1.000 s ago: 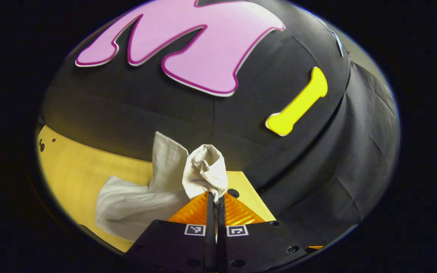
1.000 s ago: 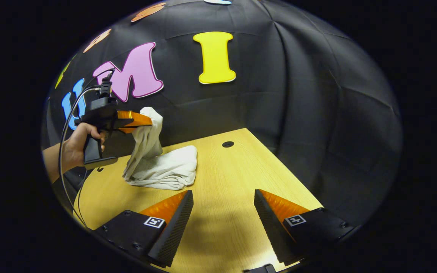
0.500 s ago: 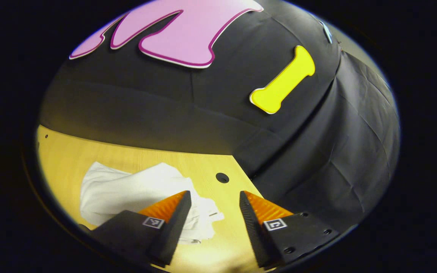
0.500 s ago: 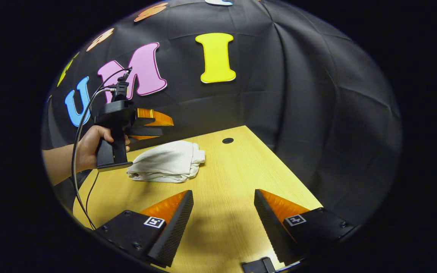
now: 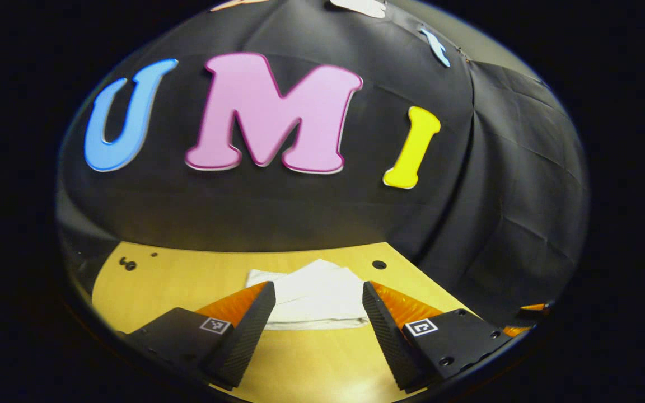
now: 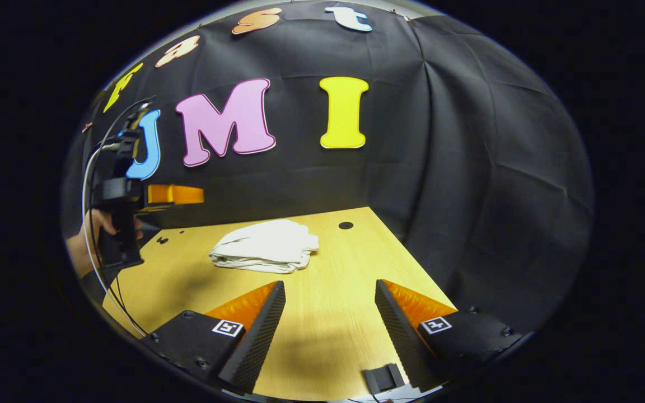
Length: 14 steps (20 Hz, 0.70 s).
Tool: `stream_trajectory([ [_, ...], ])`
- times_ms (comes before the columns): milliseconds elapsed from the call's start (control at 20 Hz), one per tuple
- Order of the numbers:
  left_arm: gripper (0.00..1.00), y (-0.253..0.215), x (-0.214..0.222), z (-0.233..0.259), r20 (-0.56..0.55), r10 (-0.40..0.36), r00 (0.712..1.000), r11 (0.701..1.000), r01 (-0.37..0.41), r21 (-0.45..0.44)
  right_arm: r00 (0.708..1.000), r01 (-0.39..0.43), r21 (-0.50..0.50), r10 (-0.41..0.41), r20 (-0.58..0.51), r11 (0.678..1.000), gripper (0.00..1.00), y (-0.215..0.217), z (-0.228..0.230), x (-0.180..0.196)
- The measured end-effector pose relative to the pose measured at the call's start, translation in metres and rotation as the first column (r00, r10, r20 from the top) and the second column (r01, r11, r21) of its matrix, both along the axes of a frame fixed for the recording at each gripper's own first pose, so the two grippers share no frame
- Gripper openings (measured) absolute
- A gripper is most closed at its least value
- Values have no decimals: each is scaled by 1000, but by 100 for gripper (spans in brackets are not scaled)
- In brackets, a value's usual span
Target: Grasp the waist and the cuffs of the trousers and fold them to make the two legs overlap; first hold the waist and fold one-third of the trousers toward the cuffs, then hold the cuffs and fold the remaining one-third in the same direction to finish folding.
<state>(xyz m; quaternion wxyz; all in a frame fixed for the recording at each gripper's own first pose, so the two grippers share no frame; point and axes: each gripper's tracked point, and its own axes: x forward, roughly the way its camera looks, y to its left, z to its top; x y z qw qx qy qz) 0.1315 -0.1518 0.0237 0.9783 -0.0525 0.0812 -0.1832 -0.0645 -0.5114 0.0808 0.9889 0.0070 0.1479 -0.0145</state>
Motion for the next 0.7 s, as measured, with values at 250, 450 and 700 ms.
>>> stream_trajectory([
  [250,97,78,-103,17,67,80,995,996,-78,-35,999,6,-37,-5,40,999,98,20,32,-43],
  [450,97,118,-174,8,76,145,987,986,-138,-91,995,15,17,-17,94,1000,98,48,45,-74],
  [700,97,160,-251,-20,79,249,965,963,-238,-123,991,11,55,-18,135,998,98,71,49,-101],
])
